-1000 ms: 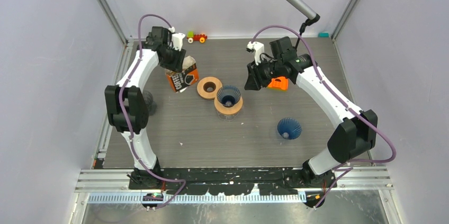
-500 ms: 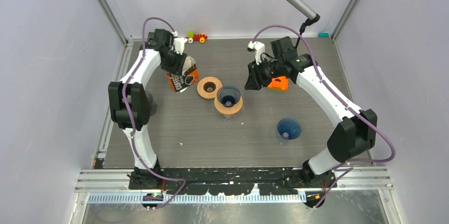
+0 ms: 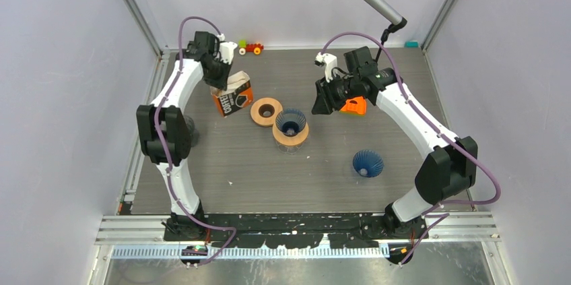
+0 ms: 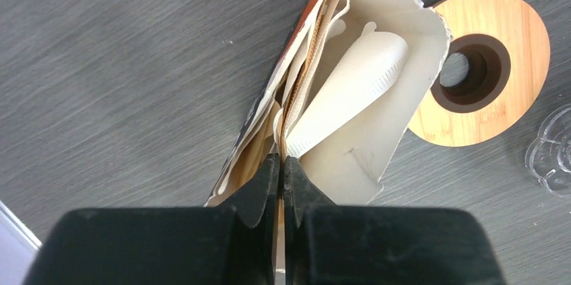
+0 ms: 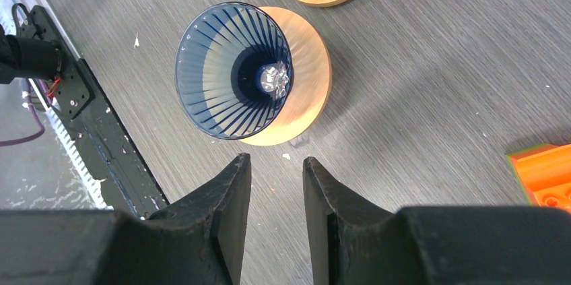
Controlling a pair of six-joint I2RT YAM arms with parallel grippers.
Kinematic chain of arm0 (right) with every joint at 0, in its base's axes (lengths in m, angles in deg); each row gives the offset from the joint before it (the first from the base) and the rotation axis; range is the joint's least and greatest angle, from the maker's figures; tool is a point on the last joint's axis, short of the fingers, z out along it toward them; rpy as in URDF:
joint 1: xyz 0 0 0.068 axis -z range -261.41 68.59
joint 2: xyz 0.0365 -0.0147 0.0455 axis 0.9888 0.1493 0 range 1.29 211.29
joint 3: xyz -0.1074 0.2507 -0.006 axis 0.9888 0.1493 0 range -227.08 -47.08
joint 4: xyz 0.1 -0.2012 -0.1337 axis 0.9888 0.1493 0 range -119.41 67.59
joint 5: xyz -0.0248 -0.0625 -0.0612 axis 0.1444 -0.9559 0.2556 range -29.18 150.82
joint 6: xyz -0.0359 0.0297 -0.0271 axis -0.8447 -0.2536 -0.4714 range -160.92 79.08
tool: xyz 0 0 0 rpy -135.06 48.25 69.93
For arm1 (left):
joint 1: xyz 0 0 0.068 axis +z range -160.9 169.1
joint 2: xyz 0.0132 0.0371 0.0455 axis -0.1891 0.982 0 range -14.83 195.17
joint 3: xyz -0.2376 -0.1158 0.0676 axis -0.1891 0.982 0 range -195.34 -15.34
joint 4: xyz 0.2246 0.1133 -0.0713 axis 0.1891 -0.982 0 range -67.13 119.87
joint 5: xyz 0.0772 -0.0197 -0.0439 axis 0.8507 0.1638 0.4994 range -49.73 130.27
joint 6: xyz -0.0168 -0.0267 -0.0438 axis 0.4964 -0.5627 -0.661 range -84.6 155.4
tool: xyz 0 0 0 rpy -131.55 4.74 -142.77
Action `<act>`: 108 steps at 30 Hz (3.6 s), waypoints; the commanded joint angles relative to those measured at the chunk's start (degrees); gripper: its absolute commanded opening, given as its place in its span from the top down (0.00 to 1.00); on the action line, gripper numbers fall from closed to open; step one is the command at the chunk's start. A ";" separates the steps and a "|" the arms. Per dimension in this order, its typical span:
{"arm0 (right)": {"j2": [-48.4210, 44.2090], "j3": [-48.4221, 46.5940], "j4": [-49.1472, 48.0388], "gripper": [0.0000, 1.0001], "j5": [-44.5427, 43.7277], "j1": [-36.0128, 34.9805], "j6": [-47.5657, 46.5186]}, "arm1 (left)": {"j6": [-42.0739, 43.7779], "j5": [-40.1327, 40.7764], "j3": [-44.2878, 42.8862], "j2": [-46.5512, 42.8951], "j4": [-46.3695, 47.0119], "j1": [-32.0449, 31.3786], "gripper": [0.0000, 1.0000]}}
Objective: Place the coffee filter in the dripper
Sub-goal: Pick up the coffee filter from the coffee filter holder.
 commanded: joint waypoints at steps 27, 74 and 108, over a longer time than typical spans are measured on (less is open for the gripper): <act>1.37 -0.67 -0.85 0.61 0.81 0.46 0.11 | 0.68 -2.16 -5.15 -7.23 -3.26 0.34 1.00; 3.90 -1.10 0.40 0.61 0.61 0.42 -0.55 | 4.18 -0.36 -7.64 0.45 -4.50 -0.52 0.70; 5.37 -1.73 1.62 0.61 1.16 0.54 -1.08 | 3.89 0.47 -7.64 -0.21 -3.25 -1.62 0.85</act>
